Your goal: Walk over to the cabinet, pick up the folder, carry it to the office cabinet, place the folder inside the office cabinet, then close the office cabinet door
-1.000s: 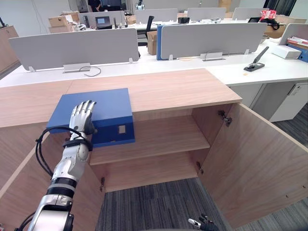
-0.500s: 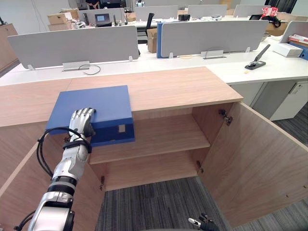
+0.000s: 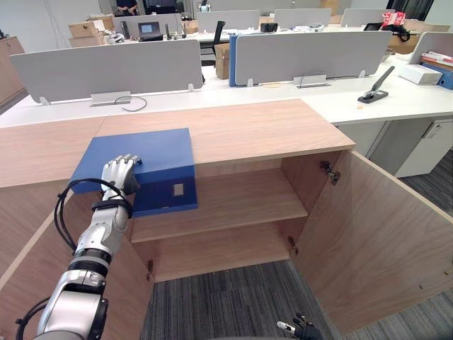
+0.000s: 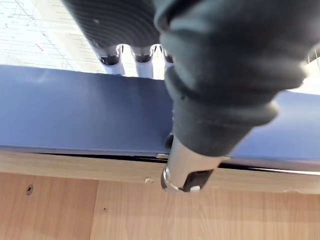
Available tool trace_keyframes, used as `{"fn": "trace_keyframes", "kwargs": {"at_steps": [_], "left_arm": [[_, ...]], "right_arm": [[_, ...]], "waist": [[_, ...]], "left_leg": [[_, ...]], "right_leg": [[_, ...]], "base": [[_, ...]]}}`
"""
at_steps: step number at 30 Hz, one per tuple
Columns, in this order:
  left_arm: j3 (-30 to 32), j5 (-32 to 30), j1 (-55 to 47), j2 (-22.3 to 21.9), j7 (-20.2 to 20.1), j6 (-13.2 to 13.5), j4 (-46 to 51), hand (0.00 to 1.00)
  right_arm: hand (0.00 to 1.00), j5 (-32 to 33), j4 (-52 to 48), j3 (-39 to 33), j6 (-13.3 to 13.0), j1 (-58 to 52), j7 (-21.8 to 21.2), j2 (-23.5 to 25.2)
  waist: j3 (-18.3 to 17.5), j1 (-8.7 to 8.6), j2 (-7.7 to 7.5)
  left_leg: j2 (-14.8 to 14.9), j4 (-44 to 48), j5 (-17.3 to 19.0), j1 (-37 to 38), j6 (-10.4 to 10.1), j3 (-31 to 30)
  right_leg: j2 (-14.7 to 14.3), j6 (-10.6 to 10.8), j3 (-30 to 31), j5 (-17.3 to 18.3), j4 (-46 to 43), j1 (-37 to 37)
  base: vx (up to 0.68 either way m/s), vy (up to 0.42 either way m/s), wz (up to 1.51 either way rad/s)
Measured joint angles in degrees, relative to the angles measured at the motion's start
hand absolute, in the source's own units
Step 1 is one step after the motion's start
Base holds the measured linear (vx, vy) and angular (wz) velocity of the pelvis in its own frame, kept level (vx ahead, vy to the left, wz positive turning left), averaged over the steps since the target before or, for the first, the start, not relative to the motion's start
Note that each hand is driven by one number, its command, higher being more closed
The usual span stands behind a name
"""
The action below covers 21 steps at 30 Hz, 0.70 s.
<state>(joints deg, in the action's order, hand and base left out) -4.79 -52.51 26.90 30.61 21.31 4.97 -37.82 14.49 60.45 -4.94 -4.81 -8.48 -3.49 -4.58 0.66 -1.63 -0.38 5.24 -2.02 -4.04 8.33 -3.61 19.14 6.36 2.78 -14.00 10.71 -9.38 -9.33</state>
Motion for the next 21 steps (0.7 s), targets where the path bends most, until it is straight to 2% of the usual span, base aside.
{"fn": "trace_keyframes", "kwargs": {"at_steps": [9, 12, 14, 18, 20, 21], "left_arm": [[-0.6, 0.01, -1.23, -0.92, 0.8, -0.74, 2.83, 1.0], [-1.76, 0.05, -5.47, -3.64, 1.34, -0.95, 11.54, 1.0], [-5.8, 0.05, -8.66, -6.77, 1.98, -0.59, 19.4, 1.0], [-13.2, 0.65, -14.4, -12.03, 1.92, 3.4, 31.08, 1.0], [-18.94, 1.45, -17.25, -13.73, 0.59, 7.05, 37.19, 1.0], [-20.09, 2.08, -17.81, -14.42, 0.09, 8.01, 38.46, 1.0]], "right_arm": [[0.0, 0.08, 0.11, -0.03, -0.04, 0.12, 0.29, -0.04], [0.0, 0.1, 0.12, -0.16, -0.1, 0.49, 0.43, -0.08], [0.0, 0.11, 0.13, -0.7, -0.17, 0.64, 0.77, -0.08], [0.0, 0.06, 1.2, -1.87, -0.06, 1.41, 0.95, -0.08], [0.0, 0.09, 1.17, -2.84, 0.02, 1.53, 1.47, 0.09], [0.0, 0.09, 1.18, -2.84, 0.05, 1.61, 1.49, 0.09]], "waist": [[0.79, -0.01, -0.29], [1.67, 0.04, -0.44], [2.47, 0.01, -0.56], [3.02, 0.28, -0.2], [3.36, 0.25, -0.17], [3.48, 0.27, -0.16]], "left_leg": [[-0.3, -1.02, -0.29, 0.81, -0.23, -0.46], [-0.64, -1.13, -0.4, 0.75, -0.09, -1.23], [-1.12, -1.89, -1.01, 0.75, 0.1, -2.89], [-1.48, -2.25, -1.18, 0.63, 0.24, -3.92], [-1.62, -2.96, -1.48, 0.64, 0.37, -4.1], [-1.65, -2.97, -1.48, 0.6, 0.37, -4.13]], "right_leg": [[0.08, 0.04, -0.13, 0.03, 0.07, -0.5], [0.26, 0.05, -0.48, 0.04, 0.19, -0.8], [0.43, 0.06, -1.56, 0.04, 0.58, -1.42], [0.53, 0.06, -1.65, 0.04, 0.93, -1.77], [0.57, 0.12, -1.71, 0.08, 1.08, -1.58], [0.61, 0.16, -1.73, 0.1, 1.1, -1.56]], "base": [[0.0, 0.0, 0.01], [0.0, 0.006, 0.12], [0.0, 0.003, 0.3], [0.0, 0.006, 0.16], [0.0, 0.0, 0.0], [0.0, 0.0, 0.0]]}}
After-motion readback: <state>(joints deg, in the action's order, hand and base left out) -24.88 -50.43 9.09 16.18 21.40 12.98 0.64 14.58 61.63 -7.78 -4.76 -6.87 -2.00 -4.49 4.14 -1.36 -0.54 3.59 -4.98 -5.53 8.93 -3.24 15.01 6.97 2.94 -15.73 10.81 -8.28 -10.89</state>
